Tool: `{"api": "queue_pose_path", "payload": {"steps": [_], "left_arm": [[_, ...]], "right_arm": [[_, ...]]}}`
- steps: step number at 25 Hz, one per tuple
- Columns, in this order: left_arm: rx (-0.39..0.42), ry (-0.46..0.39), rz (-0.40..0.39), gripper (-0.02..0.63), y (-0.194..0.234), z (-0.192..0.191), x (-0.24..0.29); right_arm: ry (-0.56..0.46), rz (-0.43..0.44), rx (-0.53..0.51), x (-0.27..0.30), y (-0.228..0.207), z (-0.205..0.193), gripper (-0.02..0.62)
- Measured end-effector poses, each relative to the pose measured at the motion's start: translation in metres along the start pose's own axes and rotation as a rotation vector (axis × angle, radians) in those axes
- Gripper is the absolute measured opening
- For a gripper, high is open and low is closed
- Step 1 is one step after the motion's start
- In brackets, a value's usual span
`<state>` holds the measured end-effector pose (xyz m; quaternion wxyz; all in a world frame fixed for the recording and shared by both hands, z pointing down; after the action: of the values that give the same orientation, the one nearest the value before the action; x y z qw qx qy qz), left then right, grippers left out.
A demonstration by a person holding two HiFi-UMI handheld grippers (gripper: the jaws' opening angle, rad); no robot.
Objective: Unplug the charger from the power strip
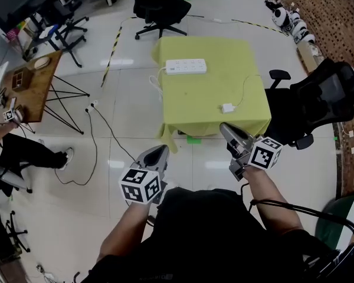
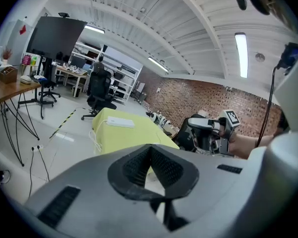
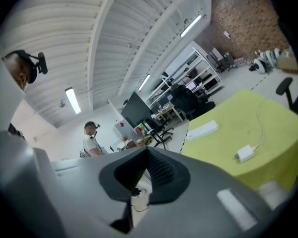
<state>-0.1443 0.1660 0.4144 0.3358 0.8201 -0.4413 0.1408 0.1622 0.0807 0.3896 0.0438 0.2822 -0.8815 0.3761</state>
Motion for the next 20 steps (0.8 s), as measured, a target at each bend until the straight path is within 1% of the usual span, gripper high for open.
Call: {"api": "queue_pose_path", "payload": {"steps": [4,7,12,16,20], "left_arm": [[0.014,-0.027,0.011,0.005,-0.031,-0.001,0.016],[0.01,-0.042,0.014,0.005,-0.062,-0.004,0.031],[0.025,-0.033,0.032,0.005,-0.119,-0.017,0.049],[-0.018,-0.03,0.062,0.005,-0.153,-0.033,0.055],[-0.024,-0.027,0.108,0.005,-0.182,-0.049,0.056]], "right_arm": [[0.061,-0.058,-0.183,-0.031,0.012,-0.001,0.002],[0.083,-0.084,-0.25,-0.06,0.007,-0.006,0.002],[0.076,-0.079,-0.265,-0.116,-0.009,-0.014,0.002],[0.093,-0.055,-0.273,-0.152,-0.019,-0.03,0.002],[0.121,-0.02,-0.295,-0.179,-0.031,-0.046,0.002]]}}
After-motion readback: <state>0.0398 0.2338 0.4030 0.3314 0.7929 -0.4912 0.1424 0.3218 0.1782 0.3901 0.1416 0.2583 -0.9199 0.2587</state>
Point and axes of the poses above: the fingertips, and each gripper's own axes: x forward along the fingers, y to its left, z out of its top, the point moved 10 cm from there along -x, backward along the fingers, and after that the axes turned 9 degrees about y, right-handed, at the moved point
